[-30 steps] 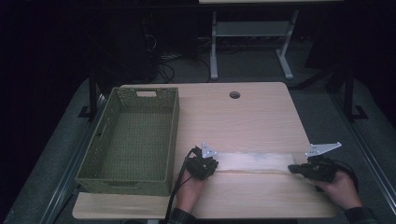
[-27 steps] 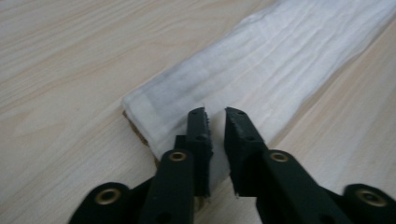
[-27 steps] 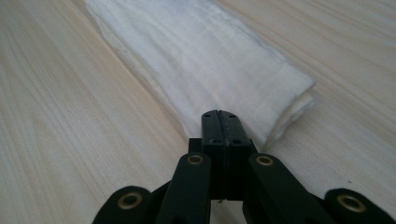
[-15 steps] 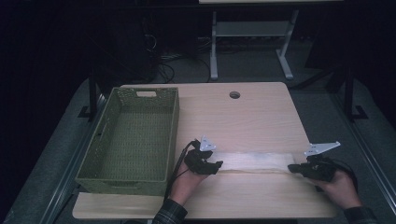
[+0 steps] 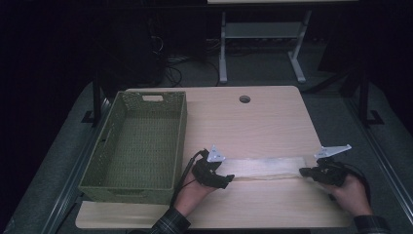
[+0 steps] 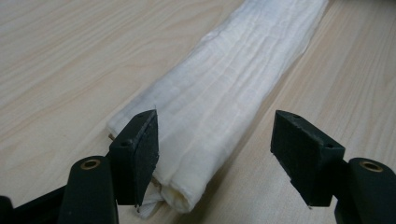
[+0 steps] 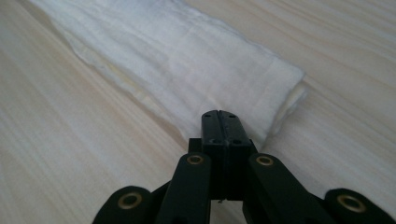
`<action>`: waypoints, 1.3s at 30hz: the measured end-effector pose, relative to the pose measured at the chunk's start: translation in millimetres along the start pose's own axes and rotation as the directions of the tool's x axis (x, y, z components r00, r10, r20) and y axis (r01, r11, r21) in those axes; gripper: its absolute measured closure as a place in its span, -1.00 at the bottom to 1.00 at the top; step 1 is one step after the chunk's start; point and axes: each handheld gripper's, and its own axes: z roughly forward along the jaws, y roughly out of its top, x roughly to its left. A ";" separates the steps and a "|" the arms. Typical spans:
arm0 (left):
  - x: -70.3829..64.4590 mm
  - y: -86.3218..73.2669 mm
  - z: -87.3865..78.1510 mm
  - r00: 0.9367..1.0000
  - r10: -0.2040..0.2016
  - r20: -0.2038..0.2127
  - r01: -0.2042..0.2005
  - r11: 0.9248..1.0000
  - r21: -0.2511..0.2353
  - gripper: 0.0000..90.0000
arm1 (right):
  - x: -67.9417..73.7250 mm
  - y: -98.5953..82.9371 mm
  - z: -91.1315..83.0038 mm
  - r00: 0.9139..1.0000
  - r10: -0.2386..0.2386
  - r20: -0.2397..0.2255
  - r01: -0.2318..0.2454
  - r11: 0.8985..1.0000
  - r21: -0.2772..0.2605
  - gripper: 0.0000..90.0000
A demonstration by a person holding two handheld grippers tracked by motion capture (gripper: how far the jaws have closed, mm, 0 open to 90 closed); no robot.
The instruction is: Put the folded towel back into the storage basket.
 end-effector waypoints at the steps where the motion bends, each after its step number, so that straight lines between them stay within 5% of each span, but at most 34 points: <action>1: -1.0 -0.6 0.2 1.000 0.012 -0.008 -0.012 1.000 0.008 -0.31 | -1.0 1.4 1.0 1.000 0.000 0.004 0.000 1.000 -0.002 0.99; 18: -1.9 -4.2 0.7 0.999 -0.018 -0.027 0.018 1.000 -0.007 -0.34 | -24.6 22.0 15.5 1.000 0.010 0.015 -0.010 1.000 -0.026 0.99; 39: -0.1 -3.4 3.5 1.000 -0.015 -0.025 0.015 1.000 -0.005 -0.34 | -44.0 74.0 52.8 0.999 -0.038 0.023 0.039 0.998 -0.039 0.99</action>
